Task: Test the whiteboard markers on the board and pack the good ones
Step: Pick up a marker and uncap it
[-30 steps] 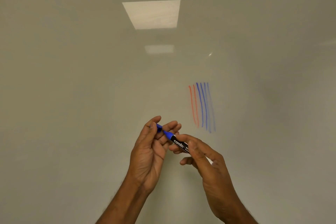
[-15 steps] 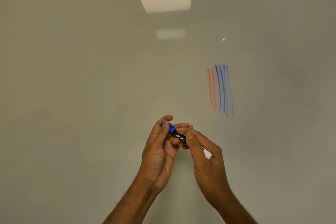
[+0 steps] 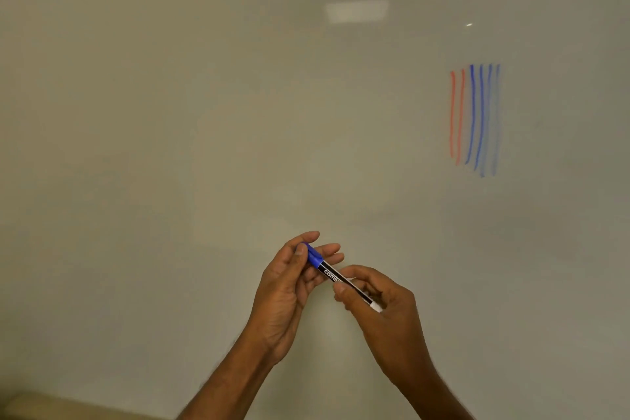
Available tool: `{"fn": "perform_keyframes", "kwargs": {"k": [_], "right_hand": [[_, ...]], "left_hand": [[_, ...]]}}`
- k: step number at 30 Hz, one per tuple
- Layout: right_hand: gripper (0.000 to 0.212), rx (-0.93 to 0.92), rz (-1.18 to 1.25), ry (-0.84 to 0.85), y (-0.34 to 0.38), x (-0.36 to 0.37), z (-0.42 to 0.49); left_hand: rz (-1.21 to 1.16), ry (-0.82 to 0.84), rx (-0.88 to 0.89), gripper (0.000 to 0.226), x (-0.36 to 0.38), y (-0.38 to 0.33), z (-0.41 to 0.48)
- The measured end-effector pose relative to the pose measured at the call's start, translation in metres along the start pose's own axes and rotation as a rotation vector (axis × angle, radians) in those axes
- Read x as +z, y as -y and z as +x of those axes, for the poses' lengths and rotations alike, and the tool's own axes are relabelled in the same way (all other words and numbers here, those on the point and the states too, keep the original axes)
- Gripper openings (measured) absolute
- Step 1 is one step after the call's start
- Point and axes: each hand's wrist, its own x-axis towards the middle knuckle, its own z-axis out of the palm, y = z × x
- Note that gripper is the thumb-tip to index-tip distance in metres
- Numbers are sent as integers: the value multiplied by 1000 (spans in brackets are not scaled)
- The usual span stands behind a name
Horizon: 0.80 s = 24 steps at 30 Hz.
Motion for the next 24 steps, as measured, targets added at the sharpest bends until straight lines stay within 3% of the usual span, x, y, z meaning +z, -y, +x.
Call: {"fn": "perform_keyframes", "kwargs": {"k": [8, 11, 14, 18, 24], "right_hand": [[14, -105, -394, 121, -65, 55, -28], [22, -126, -477, 165, -87, 79, -45], [20, -159, -542, 177, -112, 104, -65], [30, -161, -608, 207, -152, 139, -98], [27, -123, -667, 364, -199, 183, -147]], "left_hand": [[333, -169, -48, 36, -76, 32, -42], [552, -234, -30, 38, -115, 45, -61], [823, -293, -19, 54, -154, 59, -86], [1263, -260, 31, 65, -209, 91, -127], [1590, -189, -67, 65, -285, 132, -194]]}}
